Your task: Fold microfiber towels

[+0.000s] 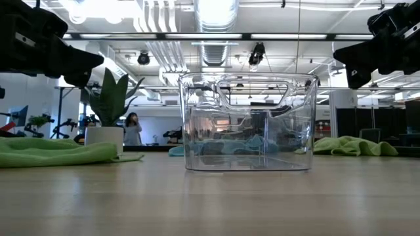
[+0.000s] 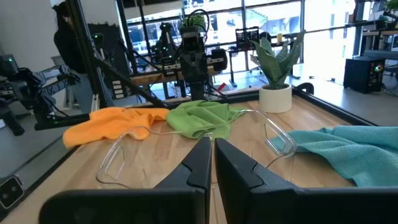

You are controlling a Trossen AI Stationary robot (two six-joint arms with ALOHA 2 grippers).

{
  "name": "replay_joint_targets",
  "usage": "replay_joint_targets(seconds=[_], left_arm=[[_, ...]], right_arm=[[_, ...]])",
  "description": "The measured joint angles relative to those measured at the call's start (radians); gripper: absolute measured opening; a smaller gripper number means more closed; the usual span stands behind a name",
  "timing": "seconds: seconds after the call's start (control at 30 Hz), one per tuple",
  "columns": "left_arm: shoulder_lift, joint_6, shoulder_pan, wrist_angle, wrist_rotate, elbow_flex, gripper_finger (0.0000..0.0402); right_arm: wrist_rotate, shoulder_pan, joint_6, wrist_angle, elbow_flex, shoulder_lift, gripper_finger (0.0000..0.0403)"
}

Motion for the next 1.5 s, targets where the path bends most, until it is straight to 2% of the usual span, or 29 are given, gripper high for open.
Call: replay_joint_targets(seconds=[0.9, 1.0, 1.2, 1.33, 1.4, 1.5], left_arm=[[0.000, 0.000, -0.001, 0.000, 0.000, 0.000, 0.0000], [0.000, 0.000, -0.001, 0.000, 0.000, 0.000, 0.0000], [0.000, 0.014, 0.000, 0.000, 0.000, 0.000, 0.0000], [0.000, 0.086, 0.000, 0.059, -0.001, 0.000, 0.0000], [0.000, 0.029, 0.000, 0.122, 0.000, 0.000, 0.0000], [0.000, -0.068, 0.000, 0.219, -0.001, 0.000, 0.0000]], right_arm=[[0.000, 0.000, -0.001, 0.001, 0.000, 0.000, 0.0018], [0.006, 0.000, -0.042, 0.035, 0.000, 0.000, 0.0018], [0.014, 0.000, 0.127, 0.041, 0.000, 0.009, 0.0018], [0.097, -0.001, 0.145, 0.098, 0.004, 0.026, 0.0018], [0.096, 0.000, 0.154, 0.051, 0.044, 0.066, 0.0018], [0.141, 0.000, 0.182, -0.120, 0.163, 0.176, 0.0018]])
